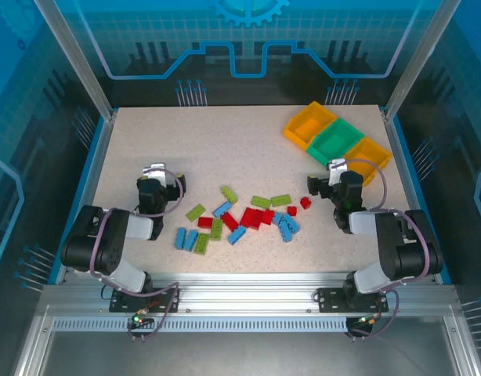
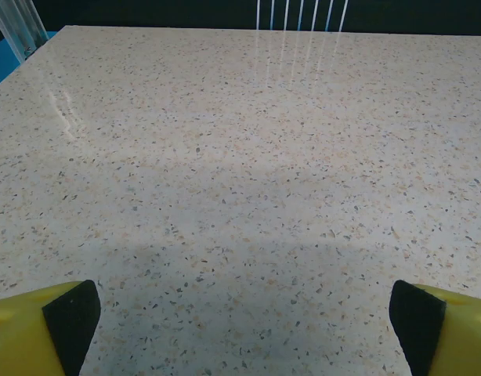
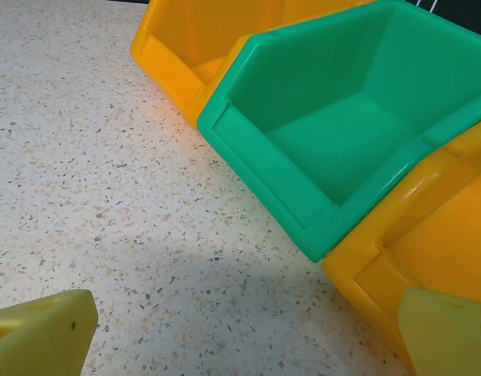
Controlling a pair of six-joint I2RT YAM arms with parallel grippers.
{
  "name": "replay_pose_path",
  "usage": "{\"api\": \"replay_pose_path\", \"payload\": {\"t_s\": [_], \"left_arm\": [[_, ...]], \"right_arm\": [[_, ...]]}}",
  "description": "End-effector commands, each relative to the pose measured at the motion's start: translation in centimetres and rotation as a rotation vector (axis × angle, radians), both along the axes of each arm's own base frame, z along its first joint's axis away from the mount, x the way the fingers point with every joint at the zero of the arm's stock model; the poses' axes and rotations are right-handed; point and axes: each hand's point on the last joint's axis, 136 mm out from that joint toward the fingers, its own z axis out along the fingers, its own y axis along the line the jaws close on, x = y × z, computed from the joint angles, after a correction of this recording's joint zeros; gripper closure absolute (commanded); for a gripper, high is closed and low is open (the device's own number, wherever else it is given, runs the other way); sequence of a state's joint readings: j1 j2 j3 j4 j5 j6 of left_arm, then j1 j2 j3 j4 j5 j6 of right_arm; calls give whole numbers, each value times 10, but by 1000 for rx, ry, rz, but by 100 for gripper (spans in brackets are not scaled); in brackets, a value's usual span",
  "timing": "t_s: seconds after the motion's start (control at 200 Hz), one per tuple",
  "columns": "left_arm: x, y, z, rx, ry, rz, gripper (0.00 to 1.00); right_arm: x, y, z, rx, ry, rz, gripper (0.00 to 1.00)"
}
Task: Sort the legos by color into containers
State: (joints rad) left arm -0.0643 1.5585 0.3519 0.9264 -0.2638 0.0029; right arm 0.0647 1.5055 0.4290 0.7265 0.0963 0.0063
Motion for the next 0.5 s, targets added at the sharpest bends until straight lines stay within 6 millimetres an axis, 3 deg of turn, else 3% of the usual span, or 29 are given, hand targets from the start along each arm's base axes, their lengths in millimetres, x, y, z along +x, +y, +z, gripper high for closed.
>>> {"api": "replay_pose_path", "payload": {"t_s": [0.0, 0.495], "left_arm": [[5, -3, 13, 1, -50, -20, 1], [5, -5, 13, -2, -49, -35, 1]], "right_arm": [[3, 2, 8, -1, -33, 14, 0], [3, 2, 8, 5, -31, 20, 0]]}}
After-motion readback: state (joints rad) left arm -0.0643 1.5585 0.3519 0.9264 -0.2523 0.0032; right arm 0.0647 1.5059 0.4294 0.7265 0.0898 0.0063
